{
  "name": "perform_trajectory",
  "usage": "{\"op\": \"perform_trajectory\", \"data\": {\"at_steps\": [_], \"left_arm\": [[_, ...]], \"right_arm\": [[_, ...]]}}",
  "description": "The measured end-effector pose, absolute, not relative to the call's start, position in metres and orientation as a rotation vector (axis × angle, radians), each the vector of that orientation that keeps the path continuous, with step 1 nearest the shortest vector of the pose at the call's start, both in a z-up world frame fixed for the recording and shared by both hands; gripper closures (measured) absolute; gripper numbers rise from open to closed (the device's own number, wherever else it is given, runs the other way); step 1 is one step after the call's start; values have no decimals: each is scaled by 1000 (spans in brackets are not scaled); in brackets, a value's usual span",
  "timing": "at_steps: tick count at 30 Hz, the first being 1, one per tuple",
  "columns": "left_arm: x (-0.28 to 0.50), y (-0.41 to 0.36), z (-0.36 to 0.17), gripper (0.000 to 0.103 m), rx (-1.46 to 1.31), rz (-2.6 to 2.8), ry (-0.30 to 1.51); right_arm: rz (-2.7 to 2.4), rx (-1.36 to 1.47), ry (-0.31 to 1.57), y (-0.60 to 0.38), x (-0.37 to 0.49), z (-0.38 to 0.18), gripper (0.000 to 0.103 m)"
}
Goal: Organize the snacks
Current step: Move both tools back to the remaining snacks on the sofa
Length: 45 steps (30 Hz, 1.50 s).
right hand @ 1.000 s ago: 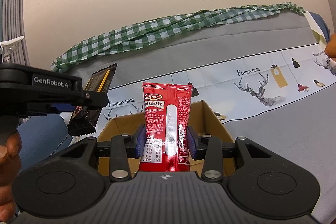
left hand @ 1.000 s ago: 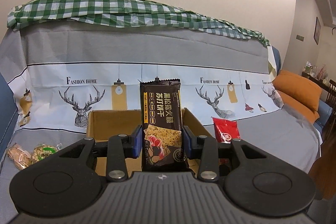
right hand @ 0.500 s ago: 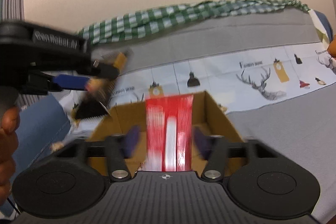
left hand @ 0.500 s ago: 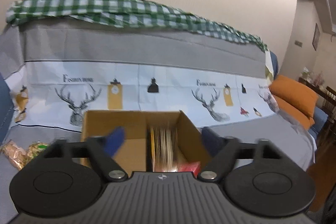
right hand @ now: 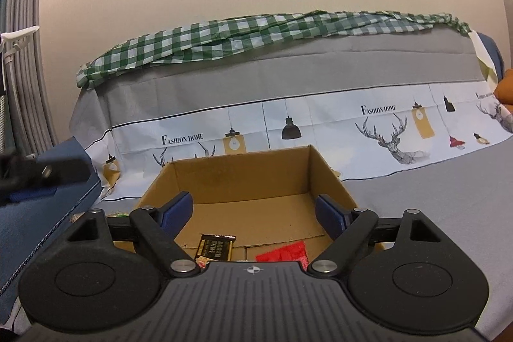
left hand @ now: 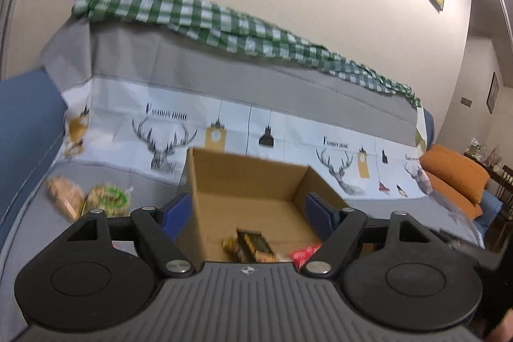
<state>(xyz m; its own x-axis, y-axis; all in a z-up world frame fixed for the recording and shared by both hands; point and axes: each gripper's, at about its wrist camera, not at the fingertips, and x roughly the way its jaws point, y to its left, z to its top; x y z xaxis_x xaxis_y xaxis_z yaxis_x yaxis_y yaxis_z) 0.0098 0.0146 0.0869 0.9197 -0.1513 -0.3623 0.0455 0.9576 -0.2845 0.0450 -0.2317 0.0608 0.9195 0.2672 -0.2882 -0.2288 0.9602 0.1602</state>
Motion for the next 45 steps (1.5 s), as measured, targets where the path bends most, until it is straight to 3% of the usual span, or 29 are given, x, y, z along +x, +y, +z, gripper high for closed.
{"op": "perform_trajectory", "data": {"at_steps": [2,4,7,10,15,20,28,38,45], "left_arm": [[1,26,83,36,-288,-108,435],[-8,36,79,53,-278,-115,470],[-21,52,79,70,-251,-117,483],[-32,72,84,72,-223,-116,464],[-31,107,101,72,-165,-81,442],[-7,137,104,72,-130,-59,419],[37,170,40,72,-171,10,564],[53,207,30,71,-394,57,575],[58,217,26,71,-421,112,560]], "right_arm": [[257,97,303,-224,41,63,20],[259,61,296,-215,36,64,26],[270,39,295,-205,32,68,37],[300,53,296,-199,27,72,51],[360,46,319,-182,24,76,66],[417,12,334,-161,17,77,67],[487,-33,321,-138,8,78,67],[614,-113,301,-81,6,66,67],[708,-186,410,-11,17,37,64]]}}
